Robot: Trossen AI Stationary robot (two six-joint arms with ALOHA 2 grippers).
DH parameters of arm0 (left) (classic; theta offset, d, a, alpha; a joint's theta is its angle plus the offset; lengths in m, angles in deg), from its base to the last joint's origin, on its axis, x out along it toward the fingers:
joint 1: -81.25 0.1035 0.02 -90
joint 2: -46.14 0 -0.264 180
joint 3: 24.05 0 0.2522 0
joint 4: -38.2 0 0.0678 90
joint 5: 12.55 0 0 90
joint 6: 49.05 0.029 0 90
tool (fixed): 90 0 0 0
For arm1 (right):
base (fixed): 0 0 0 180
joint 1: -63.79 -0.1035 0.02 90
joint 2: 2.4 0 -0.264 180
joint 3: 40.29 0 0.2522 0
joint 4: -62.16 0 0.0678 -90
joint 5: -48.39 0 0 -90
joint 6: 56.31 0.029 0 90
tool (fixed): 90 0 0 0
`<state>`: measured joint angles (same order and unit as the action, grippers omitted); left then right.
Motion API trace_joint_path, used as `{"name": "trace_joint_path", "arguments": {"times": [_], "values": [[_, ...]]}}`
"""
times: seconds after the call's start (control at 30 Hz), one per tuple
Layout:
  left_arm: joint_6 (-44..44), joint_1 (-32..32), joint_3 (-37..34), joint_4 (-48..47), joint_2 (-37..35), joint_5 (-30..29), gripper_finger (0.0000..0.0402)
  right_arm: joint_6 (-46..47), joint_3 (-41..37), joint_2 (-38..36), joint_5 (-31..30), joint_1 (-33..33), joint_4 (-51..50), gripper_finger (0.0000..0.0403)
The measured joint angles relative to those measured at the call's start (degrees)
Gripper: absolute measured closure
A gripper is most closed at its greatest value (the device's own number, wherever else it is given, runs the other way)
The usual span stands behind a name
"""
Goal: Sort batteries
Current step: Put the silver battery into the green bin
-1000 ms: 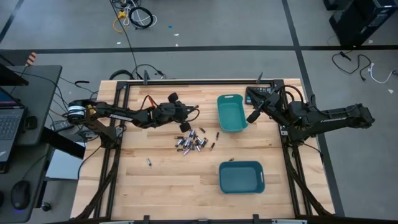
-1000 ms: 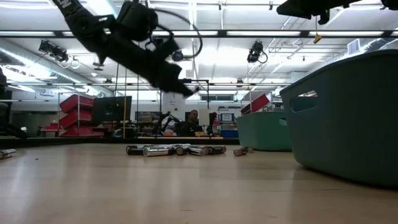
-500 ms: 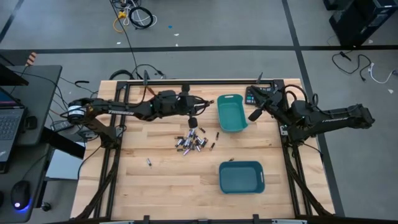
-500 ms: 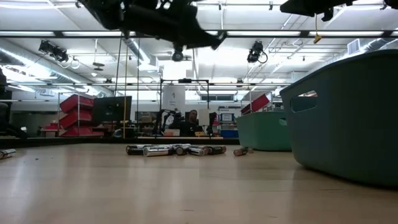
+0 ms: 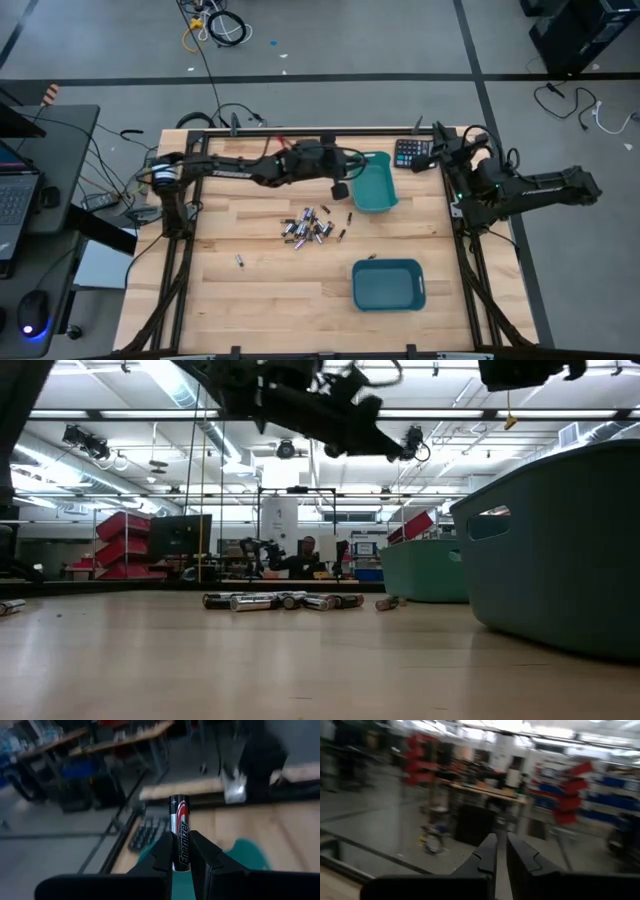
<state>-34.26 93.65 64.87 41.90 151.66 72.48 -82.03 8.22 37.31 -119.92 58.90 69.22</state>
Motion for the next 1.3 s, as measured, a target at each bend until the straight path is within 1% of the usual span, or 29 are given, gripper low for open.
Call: {"name": "trace_joint_path", "arguments": {"times": [0.07,0.2,0.33,0.4,0.53,0.67,0.8,1.03,1.3], "values": [[0.0,0.1,3.1,-4.0,2.7,-1.4,0.0369,-0.7,0.0,-0.2,-2.1,-1.0,0.1,0.0374],[0.0,0.0,8.1,-9.1,6.9,-1.7,0.0369,-1.5,0.0,-1.1,-2.7,-3.0,0.0,0.0374],[-0.3,0.2,10.8,-14.1,9.2,-1.7,0.0369,-1.6,0.0,-2.2,-3.0,-4.8,-0.3,0.0374],[-1.3,0.3,10.9,-15.2,9.4,-1.6,0.0369,-1.7,0.0,-2.6,-3.1,-5.5,-0.7,0.0375],[-6.2,0.3,11.1,-12.9,9.8,-0.5,0.0369,-1.7,0.0,-2.8,-3.1,-6.4,-1.0,0.0379],[-7.3,-0.1,11.1,-12.7,11.1,-0.3,0.0369,-1.7,0.0,-2.8,-3.1,-6.4,-1.3,0.0382],[-7.7,-0.4,11.1,-14.2,12.2,-0.3,0.0369,-1.6,0.0,-2.8,-3.1,-6.4,-1.4,0.0385],[-11.9,-0.5,11.0,-16.6,12.4,-0.3,0.0369,-1.5,0.0,-2.7,-3.2,-6.4,-1.5,0.0389],[-13.6,-0.5,11.0,-20.0,12.5,-0.3,0.0369,-1.5,0.0,-2.7,-3.3,-6.4,-1.5,0.0389]]}}
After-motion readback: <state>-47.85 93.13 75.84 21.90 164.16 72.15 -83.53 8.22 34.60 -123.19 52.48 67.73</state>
